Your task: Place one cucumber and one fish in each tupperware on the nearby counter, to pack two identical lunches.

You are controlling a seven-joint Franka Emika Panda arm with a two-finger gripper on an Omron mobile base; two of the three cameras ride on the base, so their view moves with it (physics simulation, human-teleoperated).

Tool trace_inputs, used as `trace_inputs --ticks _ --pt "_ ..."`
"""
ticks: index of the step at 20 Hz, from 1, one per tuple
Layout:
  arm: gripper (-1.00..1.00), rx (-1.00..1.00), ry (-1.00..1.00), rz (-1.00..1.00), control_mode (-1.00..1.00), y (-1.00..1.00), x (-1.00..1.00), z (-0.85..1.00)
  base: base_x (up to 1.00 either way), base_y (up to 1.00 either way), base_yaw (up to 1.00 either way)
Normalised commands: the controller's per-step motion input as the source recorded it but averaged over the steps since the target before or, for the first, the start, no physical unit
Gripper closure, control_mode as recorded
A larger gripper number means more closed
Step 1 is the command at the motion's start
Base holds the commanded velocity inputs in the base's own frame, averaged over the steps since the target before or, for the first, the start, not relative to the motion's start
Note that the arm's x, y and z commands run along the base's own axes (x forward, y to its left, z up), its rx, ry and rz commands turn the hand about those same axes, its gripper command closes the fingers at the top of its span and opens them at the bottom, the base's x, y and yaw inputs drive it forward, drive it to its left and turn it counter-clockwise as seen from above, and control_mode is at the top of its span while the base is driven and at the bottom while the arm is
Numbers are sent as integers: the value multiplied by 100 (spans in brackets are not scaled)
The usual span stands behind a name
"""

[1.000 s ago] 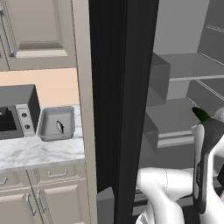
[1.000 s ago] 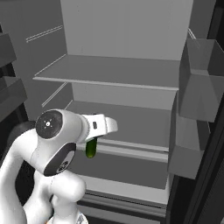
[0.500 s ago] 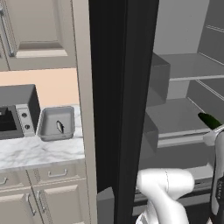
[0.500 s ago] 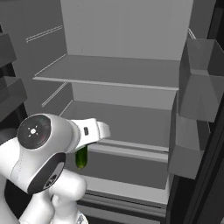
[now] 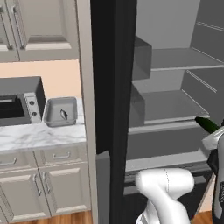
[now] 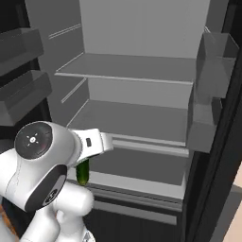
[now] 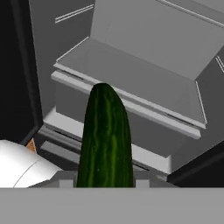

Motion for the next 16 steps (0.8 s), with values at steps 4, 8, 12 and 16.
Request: trace_inputs --ticks 4,8,12,16 --pt "100 0 0 0 100 0 0 0 -100 -13 -1" --pt "100 0 0 0 100 0 0 0 -100 -1 -1" --pt "100 0 0 0 100 0 0 0 -99 0 0" --pt "100 0 0 0 100 0 0 0 -84 28 0"
